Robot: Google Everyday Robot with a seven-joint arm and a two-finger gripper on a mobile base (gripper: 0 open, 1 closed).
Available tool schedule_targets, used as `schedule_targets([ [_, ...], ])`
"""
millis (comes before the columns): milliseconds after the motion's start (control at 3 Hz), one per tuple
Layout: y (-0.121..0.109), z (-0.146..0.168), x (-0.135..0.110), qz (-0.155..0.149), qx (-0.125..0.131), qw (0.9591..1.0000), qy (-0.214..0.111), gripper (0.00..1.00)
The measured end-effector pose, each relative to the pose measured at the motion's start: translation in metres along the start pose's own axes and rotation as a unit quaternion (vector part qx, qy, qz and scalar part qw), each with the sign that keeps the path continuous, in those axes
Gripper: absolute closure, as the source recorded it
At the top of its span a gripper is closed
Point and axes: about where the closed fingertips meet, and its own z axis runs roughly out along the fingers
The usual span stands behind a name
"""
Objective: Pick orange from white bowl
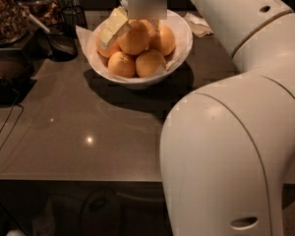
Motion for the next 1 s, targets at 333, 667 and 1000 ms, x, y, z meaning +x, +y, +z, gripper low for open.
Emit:
schedule_targets([
  [333, -0.0003, -0.0015, -0.0004, 0.001, -0.001, 1.0000, 0.001, 0.07],
  [667, -0.0023, -0.0018, -0.0003, 0.002, -0.002, 1.0000, 0.003, 0.26],
  [1000, -0.0020, -0.0059, -0.0018, 0.002, -0.002, 1.0000, 0.003, 0.49],
])
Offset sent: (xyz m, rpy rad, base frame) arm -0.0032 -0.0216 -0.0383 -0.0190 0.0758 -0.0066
